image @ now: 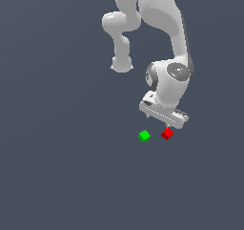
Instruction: Stack the red cube on top of the green cube.
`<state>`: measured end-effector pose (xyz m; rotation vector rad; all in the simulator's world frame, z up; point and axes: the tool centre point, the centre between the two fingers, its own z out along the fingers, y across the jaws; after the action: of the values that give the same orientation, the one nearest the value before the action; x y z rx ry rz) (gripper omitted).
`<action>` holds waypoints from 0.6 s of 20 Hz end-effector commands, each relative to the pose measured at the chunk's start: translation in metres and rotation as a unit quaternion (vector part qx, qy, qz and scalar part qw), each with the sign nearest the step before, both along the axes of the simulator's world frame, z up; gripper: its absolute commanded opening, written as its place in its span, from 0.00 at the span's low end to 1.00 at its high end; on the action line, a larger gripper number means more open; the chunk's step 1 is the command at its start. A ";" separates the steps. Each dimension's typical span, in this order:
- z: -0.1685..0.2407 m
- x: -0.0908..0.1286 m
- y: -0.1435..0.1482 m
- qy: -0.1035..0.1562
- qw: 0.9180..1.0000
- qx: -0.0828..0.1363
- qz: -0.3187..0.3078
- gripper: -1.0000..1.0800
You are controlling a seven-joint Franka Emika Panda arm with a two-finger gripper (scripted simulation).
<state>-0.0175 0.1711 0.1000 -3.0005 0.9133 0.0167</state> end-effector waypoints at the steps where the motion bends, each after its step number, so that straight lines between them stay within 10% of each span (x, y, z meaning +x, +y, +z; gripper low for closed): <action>1: -0.006 0.004 0.014 -0.001 1.000 -0.001 -0.024 0.96; 12: -0.026 0.022 0.055 -0.003 0.995 -0.004 -0.097 0.96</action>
<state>0.0018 0.2219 0.0762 -2.9116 1.1772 0.0037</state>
